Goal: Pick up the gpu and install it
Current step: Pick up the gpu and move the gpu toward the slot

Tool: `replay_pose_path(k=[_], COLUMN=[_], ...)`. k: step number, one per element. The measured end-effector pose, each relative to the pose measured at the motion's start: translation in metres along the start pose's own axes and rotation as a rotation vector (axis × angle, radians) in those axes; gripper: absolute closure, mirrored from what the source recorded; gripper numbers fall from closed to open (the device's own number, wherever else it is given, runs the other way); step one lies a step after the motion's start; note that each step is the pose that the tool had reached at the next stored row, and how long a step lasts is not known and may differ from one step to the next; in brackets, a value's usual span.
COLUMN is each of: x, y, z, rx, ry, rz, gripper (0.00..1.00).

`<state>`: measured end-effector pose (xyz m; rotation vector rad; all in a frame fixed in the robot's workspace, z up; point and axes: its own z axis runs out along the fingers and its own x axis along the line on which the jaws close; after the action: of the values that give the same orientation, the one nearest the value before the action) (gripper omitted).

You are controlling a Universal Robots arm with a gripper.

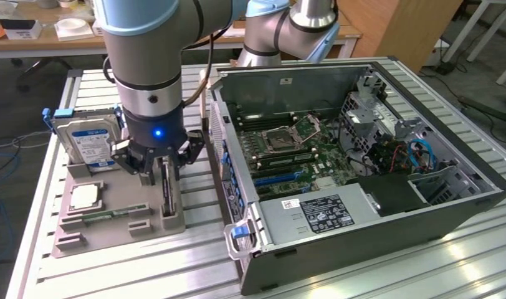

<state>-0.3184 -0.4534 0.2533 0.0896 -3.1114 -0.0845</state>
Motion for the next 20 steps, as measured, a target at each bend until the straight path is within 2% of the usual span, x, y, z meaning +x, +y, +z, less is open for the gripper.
replay_pose_path(k=[20], x=[-0.001], y=[0.0083], z=[0.0129], rx=[0.0000], ry=[-0.0001], rz=[0.000], gripper=[0.53])
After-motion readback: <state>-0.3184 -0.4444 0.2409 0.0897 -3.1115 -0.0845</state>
